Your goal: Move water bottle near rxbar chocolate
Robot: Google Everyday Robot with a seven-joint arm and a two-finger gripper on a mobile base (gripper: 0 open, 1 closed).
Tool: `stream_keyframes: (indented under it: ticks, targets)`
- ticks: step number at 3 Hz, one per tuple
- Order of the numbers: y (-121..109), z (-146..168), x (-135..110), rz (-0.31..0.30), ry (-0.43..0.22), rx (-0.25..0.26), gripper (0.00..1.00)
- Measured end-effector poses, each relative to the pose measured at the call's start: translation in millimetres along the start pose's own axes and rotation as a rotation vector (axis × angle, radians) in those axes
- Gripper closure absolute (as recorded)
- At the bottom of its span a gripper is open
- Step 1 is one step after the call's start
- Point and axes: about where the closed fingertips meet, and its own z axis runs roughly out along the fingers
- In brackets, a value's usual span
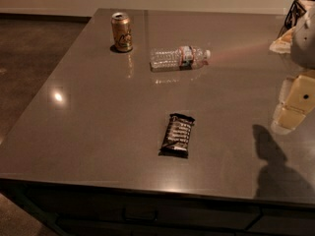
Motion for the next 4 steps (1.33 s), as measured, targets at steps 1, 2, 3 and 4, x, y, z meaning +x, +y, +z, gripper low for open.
stream_keyframes:
  ticks: [1,2,3,4]
  targets:
    - [0,0,0,0.0,0.0,0.0,0.0]
    - [-7,3,-4,-0.001,-0.01,-0.009,0.0]
    - [-32,18,-16,-0.009,-0.031,-0.012,0.0]
    - [-58,36,-31,-0.023,-0.049,-0.01,0.0]
